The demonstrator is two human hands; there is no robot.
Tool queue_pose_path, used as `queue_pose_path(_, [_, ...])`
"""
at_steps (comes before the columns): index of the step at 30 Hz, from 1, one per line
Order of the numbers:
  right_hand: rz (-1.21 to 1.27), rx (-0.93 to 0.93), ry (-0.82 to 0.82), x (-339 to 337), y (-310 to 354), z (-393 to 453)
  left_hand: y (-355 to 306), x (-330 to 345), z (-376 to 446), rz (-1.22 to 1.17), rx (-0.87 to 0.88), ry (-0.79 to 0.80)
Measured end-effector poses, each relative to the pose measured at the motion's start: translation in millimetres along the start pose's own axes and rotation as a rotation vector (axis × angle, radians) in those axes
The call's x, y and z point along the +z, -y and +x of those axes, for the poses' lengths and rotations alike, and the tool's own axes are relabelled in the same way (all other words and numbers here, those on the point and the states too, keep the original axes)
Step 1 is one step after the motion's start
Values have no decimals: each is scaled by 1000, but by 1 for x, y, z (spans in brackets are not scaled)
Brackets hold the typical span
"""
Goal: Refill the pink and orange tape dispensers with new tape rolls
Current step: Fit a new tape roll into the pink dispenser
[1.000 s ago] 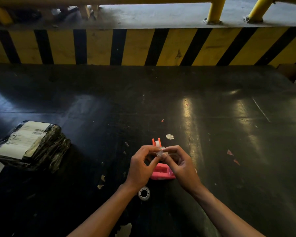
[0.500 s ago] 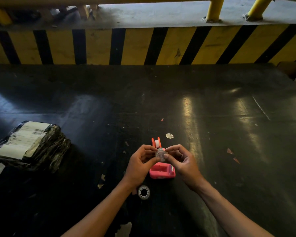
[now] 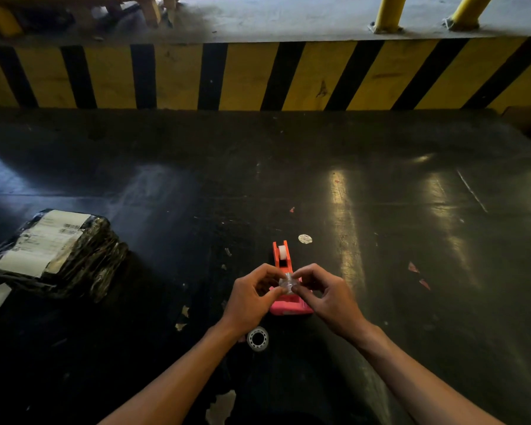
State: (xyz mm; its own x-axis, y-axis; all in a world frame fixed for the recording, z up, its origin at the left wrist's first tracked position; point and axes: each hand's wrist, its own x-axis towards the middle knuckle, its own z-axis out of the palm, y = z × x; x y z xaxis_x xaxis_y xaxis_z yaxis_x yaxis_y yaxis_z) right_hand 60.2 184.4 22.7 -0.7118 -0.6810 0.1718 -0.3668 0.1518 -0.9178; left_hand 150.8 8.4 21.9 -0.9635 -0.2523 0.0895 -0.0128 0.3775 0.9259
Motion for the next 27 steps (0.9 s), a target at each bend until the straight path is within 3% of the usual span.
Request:
queue_pose_path(7, [-42,-11,-39,3,-19,1,7,10,3,105,69,-4])
queue_pose_path(16, [-243,-68,54,0,-30,10,23,11,9,186,95,53])
queue_pose_path(23, [-286,-66,100,8,-48,12,42,15,3,256,36,68])
queue_pose_path(27, [-349,-36,110,11,-58,12,60,14,-6,301,-93,145])
